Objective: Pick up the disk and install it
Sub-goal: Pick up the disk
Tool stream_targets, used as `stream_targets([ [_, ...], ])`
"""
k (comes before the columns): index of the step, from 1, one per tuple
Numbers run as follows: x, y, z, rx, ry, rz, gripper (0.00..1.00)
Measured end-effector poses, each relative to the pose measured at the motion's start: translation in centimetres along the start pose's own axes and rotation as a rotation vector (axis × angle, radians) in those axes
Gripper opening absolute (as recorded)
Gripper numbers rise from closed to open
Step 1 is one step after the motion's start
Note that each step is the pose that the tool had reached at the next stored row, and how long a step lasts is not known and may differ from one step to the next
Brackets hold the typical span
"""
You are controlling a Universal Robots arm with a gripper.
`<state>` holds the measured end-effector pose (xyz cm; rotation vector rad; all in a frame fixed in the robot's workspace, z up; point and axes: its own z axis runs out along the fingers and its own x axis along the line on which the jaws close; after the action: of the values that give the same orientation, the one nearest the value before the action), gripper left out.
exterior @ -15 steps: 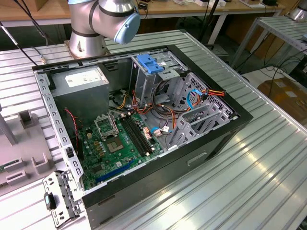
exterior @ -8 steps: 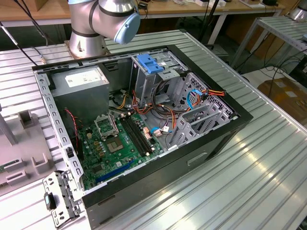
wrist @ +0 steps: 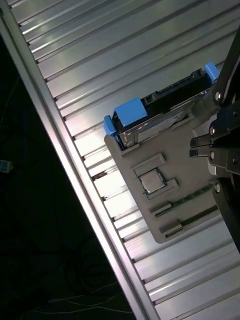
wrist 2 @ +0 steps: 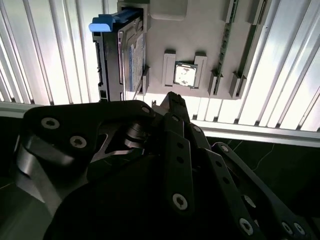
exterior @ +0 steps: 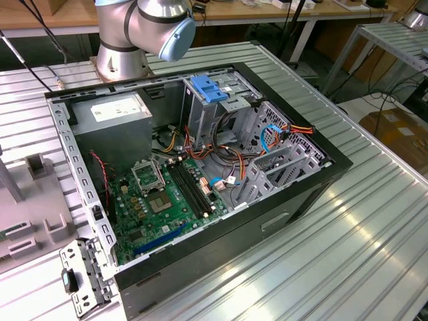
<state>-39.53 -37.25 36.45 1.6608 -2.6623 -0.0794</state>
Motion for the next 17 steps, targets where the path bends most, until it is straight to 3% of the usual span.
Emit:
stream_targets([
  [6,0.00,0.00,0.00,-0.0012,0.0021,-0.048,0.11],
  [17,0.00,0.00,0.00,-0.0045,0.0081,-0.182,0.11],
])
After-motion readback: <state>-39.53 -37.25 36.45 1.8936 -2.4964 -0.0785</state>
